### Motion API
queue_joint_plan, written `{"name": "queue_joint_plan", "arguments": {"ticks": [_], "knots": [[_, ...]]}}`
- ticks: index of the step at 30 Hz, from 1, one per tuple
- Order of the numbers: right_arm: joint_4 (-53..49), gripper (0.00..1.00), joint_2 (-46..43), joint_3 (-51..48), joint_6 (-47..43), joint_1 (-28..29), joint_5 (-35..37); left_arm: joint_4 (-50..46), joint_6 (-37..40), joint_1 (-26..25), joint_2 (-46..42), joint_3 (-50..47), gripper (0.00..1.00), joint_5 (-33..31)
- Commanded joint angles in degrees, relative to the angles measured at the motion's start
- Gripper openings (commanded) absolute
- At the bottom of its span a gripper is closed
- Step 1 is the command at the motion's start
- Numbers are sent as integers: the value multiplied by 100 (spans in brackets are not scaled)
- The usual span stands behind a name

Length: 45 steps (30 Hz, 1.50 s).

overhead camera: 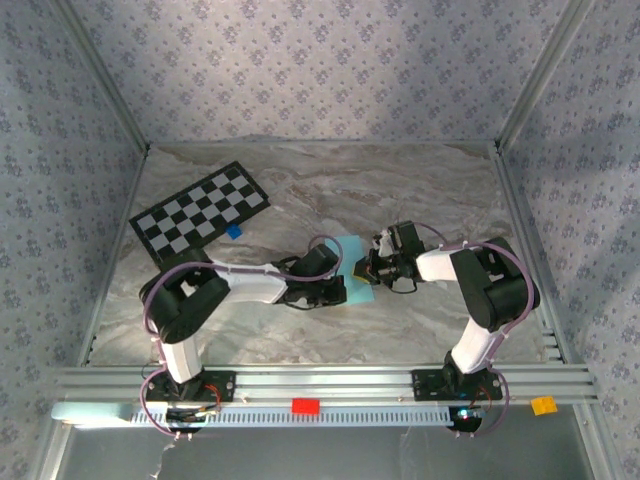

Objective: Fold a paper plane with a square sheet of paper (pick it up from the middle)
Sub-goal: Fold the triangle a second time at the center of the table.

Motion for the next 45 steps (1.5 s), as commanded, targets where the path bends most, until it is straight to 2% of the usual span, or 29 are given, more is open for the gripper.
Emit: {"name": "queue_joint_plan", "arguments": {"ticks": [1,7,10,15,29,33,38,40,43,45], "knots": [[-624,0,225,-171,-151,-142,567,-94,-197,-52,-184,-296,1,-25],[-615,0,209,-154,-134,-150,567,98,-466,-53,-334,-638,1,-14],[-602,0,176,-162,-97,-149,567,300,-357,-70,-589,-641,1,129],[-598,0,154,-151,-78,-140,558,287,-167,-55,-1064,-326,4,15],[-513,0,173,-164,7,-105,538,158,-133,259,221,585,0,125],[-536,0,166,-160,-3,-107,532,144,-206,255,426,425,0,182],[-518,0,120,-182,9,-105,513,130,-402,229,278,-208,0,-84],[-431,1,83,-168,34,-107,420,97,-424,212,244,-381,0,-141],[-11,4,-32,-111,135,-127,-81,72,-381,212,255,-518,0,-126],[-246,5,-279,74,40,-131,-33,171,-389,210,239,-628,0,-141]]}}
